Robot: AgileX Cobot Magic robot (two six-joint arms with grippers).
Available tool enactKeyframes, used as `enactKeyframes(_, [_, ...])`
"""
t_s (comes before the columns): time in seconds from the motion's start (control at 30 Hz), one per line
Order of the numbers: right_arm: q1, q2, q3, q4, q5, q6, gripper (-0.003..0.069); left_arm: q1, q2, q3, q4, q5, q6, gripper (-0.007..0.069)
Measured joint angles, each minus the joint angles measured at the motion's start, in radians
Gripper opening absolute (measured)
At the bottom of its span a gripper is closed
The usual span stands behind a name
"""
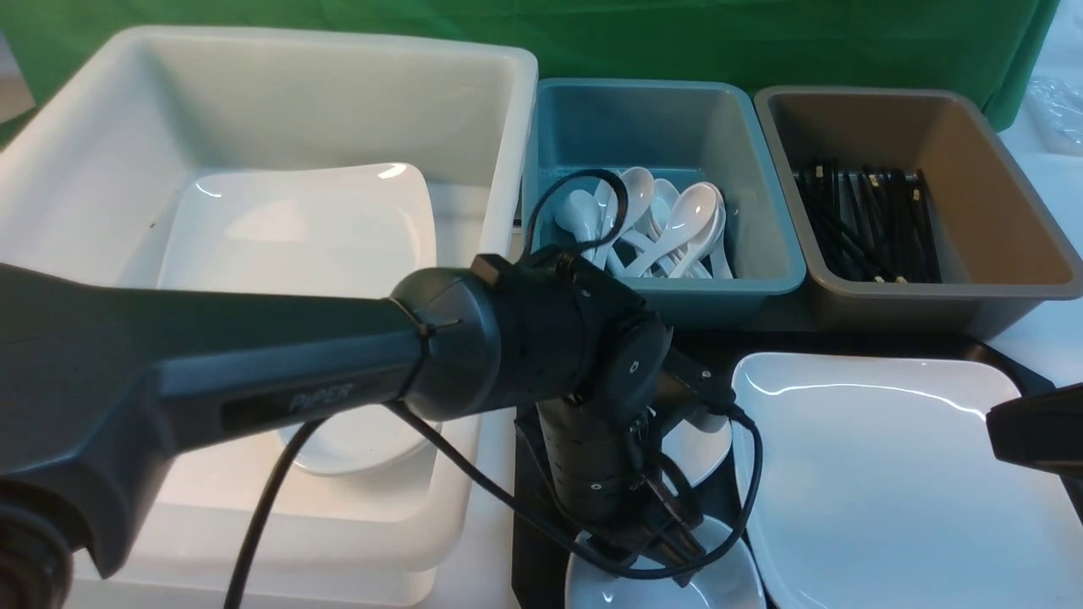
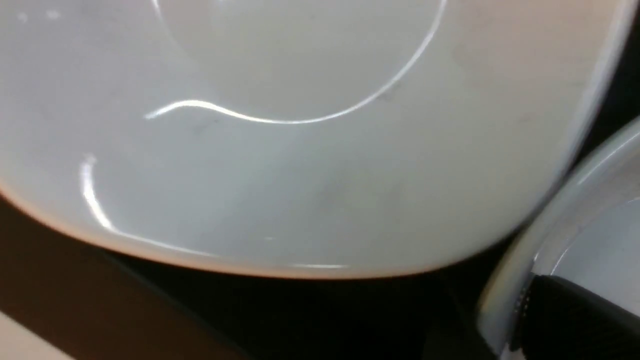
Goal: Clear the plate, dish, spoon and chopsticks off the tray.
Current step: Use the left arm to grab a small plate from the dinner plate
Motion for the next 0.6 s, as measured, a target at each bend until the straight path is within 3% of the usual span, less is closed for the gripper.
enactKeyframes(0.17, [0.0,0.0,0.0,0.001,0.0,0.0,0.0025,0.0,-0.009,-0.003,-0.005,0.007,-0.005,0.0199])
enactKeyframes(0.4, [0.0,0.0,0.0,0.002,-0.002,0.0,0.0025,0.0,-0.086,-0.057,-0.036,0.103,-0.025,0.0062])
enactKeyframes(0.6, [0.0,0.0,0.0,0.003,-0.004,0.0,0.0025,0.0,-0.158,-0.076,-0.036,0.124,-0.025,0.0035])
